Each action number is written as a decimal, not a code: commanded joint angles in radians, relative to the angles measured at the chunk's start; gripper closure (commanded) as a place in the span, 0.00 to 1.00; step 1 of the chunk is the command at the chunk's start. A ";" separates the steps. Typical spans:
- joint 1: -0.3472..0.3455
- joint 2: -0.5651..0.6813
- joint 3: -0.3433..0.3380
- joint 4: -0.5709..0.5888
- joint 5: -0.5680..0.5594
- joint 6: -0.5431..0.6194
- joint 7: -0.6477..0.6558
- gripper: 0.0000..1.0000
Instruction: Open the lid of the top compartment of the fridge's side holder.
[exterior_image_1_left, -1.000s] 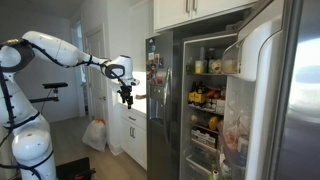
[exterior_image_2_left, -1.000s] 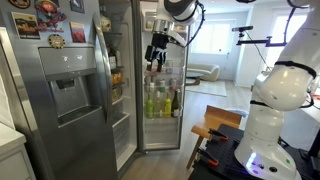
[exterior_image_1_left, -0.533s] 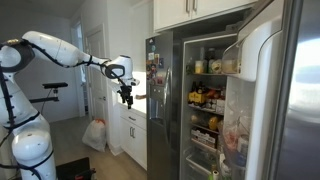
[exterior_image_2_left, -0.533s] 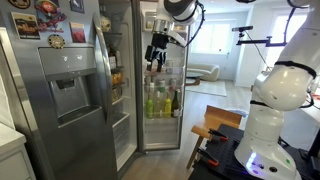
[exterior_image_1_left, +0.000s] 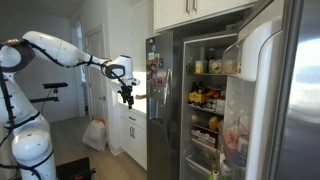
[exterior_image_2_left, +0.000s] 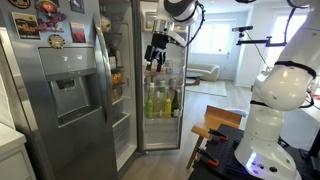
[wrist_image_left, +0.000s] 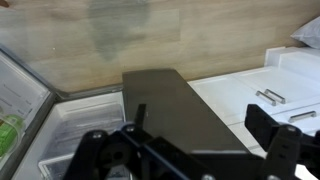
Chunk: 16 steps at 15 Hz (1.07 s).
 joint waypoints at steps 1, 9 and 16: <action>-0.023 0.027 -0.013 0.005 0.028 0.102 -0.022 0.00; -0.060 0.153 -0.088 0.033 0.057 0.485 -0.111 0.00; -0.108 0.269 -0.092 0.068 -0.004 0.879 -0.039 0.00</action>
